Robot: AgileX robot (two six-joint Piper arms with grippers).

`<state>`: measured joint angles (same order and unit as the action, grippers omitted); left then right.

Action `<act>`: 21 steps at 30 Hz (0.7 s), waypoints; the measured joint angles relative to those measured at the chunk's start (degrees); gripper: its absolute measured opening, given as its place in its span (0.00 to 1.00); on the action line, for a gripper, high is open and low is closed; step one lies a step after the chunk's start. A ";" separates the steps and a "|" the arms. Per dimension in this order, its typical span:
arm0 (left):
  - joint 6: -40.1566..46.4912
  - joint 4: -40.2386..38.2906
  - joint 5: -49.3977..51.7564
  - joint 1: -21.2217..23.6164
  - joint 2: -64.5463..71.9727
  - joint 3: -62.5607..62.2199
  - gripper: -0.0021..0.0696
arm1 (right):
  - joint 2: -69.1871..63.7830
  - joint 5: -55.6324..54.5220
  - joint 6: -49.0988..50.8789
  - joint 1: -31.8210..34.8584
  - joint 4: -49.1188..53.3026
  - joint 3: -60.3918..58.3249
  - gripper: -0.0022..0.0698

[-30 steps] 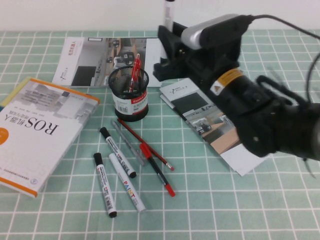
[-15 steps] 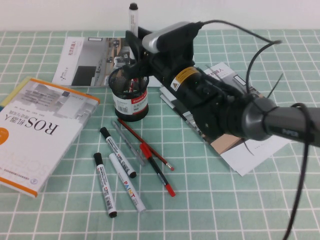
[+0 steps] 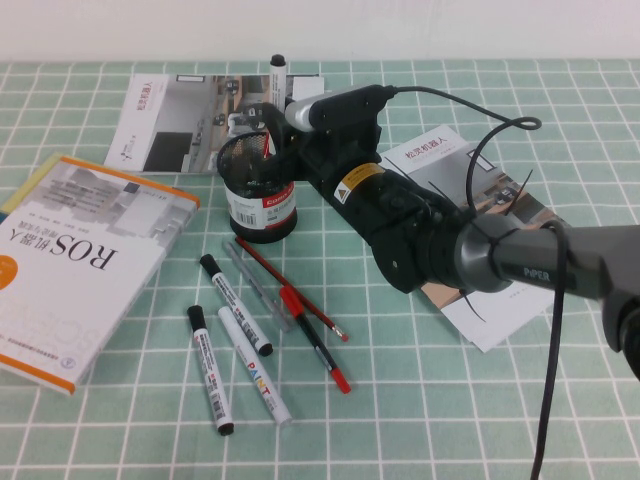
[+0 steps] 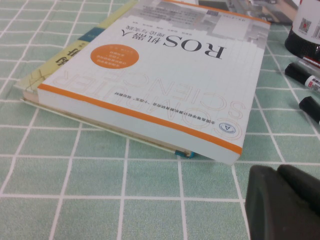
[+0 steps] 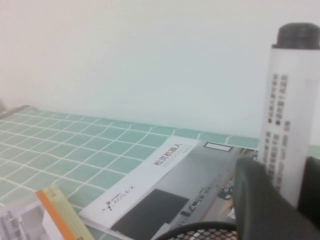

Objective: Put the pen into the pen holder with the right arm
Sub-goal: Place the pen onto the pen holder

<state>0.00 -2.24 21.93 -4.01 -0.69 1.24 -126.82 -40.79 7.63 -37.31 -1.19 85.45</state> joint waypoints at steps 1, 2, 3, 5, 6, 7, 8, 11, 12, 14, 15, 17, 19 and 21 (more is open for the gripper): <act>0.00 0.00 0.00 0.00 0.00 0.00 0.02 | 0.00 0.00 0.00 0.00 -0.10 0.00 0.21; 0.00 0.00 0.00 0.00 0.00 0.00 0.02 | 0.00 0.11 0.00 0.00 -0.10 0.10 0.21; 0.00 0.00 0.00 0.00 0.00 0.00 0.02 | 0.00 0.09 0.00 0.00 -0.10 0.03 0.21; 0.00 0.00 0.00 0.00 0.00 0.00 0.02 | 0.00 0.48 0.00 0.00 -0.10 0.03 0.21; 0.00 0.00 0.00 0.00 0.00 0.00 0.02 | 0.00 0.78 0.00 0.00 -0.10 0.03 0.21; 0.00 0.00 0.00 0.00 0.00 0.00 0.02 | 0.00 1.00 0.00 0.00 -0.20 0.03 0.21; 0.00 0.00 0.00 0.00 0.00 0.00 0.02 | 0.00 1.47 0.00 0.00 -0.12 0.03 0.21; 0.00 0.00 0.00 0.00 0.00 0.00 0.02 | 0.00 2.17 0.00 0.00 -0.12 0.03 0.21; 0.00 0.00 0.00 0.00 0.00 0.00 0.02 | 0.00 2.24 0.00 0.00 -0.12 0.03 0.21; 0.00 0.00 0.00 0.00 0.00 0.00 0.02 | 0.00 2.24 0.00 0.00 -0.12 0.13 0.22; 0.00 0.00 0.00 0.00 0.00 0.00 0.02 | 0.00 2.24 0.00 0.00 -0.12 0.13 0.24; 0.00 0.00 0.00 0.00 0.00 0.00 0.02 | 0.00 2.24 0.00 0.00 -0.22 0.13 0.32; 0.00 0.00 0.00 0.00 0.00 0.00 0.02 | 0.00 2.24 0.00 0.00 -0.33 0.13 0.41; 0.00 0.00 0.00 0.00 0.00 0.00 0.02 | 0.00 2.24 0.00 0.00 -0.75 0.13 0.49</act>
<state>0.00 -2.24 21.93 -4.01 -0.69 1.24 -126.82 -38.55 7.63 -37.31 -1.93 85.58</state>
